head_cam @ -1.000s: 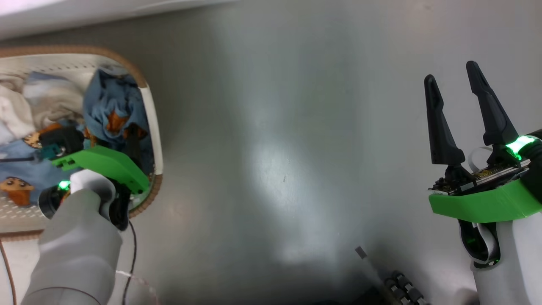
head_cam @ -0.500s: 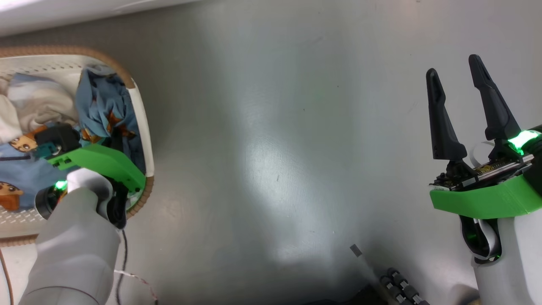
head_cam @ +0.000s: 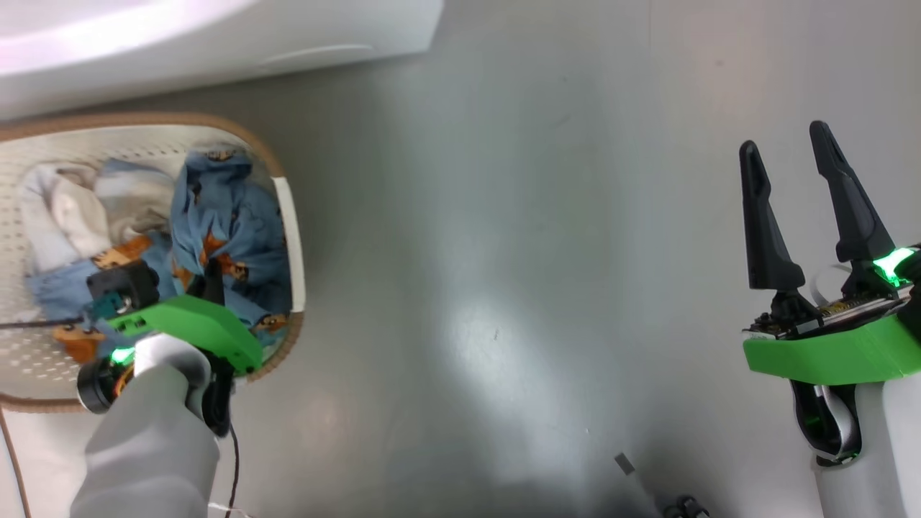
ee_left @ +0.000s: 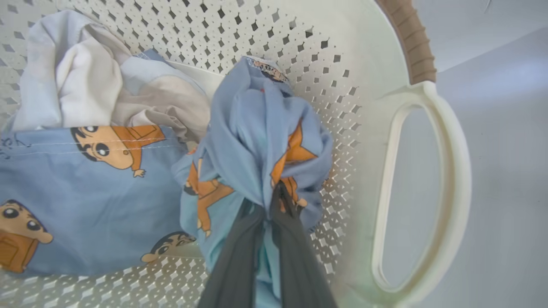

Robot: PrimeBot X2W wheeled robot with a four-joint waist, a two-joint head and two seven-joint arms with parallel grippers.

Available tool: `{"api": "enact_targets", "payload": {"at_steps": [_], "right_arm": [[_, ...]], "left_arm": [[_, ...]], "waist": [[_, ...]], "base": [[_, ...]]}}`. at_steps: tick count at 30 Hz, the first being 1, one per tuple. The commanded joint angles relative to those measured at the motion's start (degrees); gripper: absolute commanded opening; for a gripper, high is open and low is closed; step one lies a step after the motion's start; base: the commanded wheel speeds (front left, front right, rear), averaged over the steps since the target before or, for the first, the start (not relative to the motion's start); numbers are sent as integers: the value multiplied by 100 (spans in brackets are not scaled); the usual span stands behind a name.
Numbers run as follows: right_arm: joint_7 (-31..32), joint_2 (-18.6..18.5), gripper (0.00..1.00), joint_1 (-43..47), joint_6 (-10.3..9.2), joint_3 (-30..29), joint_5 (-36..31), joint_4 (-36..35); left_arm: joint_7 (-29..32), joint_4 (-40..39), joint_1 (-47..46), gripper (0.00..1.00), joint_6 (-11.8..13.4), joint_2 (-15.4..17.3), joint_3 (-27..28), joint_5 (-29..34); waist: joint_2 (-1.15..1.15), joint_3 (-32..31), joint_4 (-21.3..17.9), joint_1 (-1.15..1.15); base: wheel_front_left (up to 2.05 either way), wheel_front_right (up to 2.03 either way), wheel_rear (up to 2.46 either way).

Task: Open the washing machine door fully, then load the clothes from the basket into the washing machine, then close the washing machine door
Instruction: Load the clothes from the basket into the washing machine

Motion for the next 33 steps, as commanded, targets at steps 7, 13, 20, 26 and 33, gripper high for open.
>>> {"api": "enact_targets", "payload": {"at_steps": [7, 13, 20, 26, 33], "right_arm": [[-27, -19, 100, 518, 51, 37, -15, -26], [-27, -20, 100, 706, 51, 19, -26, 73], [-27, 3, 100, 921, 51, -6, -58, 166], [-27, 72, 100, 1148, 51, -31, -108, 261], [-27, 144, 100, 1331, 51, -9, -148, 367]], "left_arm": [[-70, -1157, 868, 0, 154, 237, 335, 381], [-71, -2180, 1480, 0, 250, 223, 710, 813], [-71, -3164, 2002, 0, 305, 166, 1047, 1306], [-72, -4091, 2459, 0, 315, 120, 1240, 1784], [-72, -5139, 2954, 0, 342, 130, 1370, 2186]], "waist": [[0, -844, 451, 1], [0, -1352, 570, 1], [0, -1818, 645, 1], [0, -2241, 686, 1], [0, -2657, 692, 1]], "base": [[0, 0, 0], [0, 0, 0], [0, 0, 0], [0, 0, 0], [0, 0, 0]]}}
